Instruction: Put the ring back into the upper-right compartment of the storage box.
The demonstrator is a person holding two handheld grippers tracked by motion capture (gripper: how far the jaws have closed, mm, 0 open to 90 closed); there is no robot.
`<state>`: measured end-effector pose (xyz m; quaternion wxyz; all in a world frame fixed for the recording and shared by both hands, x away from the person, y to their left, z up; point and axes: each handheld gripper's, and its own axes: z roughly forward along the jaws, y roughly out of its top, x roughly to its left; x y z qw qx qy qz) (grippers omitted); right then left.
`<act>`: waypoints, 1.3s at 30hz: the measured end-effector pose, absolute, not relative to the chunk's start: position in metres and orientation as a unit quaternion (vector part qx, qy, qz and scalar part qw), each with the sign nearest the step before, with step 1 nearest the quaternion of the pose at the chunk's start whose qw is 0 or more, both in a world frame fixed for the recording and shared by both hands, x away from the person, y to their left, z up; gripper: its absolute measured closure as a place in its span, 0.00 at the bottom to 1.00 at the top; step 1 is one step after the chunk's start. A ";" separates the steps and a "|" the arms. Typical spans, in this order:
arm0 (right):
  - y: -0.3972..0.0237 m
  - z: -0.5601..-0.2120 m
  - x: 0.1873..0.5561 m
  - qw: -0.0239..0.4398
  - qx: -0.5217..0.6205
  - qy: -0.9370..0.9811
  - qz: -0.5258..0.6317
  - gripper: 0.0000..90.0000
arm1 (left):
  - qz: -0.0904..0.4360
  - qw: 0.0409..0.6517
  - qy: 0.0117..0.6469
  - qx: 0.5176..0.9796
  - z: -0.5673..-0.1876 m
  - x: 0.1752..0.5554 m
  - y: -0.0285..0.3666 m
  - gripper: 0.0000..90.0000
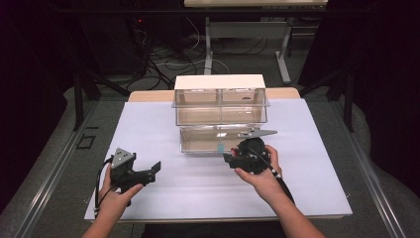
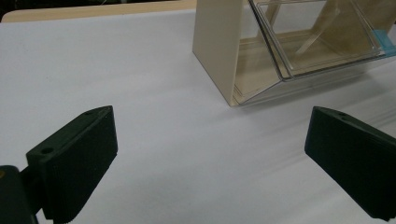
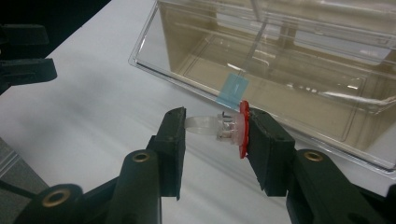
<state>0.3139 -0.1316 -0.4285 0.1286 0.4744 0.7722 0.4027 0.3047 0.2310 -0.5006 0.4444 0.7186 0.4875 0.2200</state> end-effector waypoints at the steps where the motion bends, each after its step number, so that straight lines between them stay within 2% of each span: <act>1: -0.133 -0.428 0.314 0.131 0.475 0.770 0.405 0.66 | 0.220 0.444 0.488 0.719 -0.501 0.305 0.231 0.03; 39: -0.157 -0.396 0.326 0.143 0.493 0.743 0.430 0.66 | 0.221 0.443 0.488 0.719 -0.502 0.305 0.229 0.03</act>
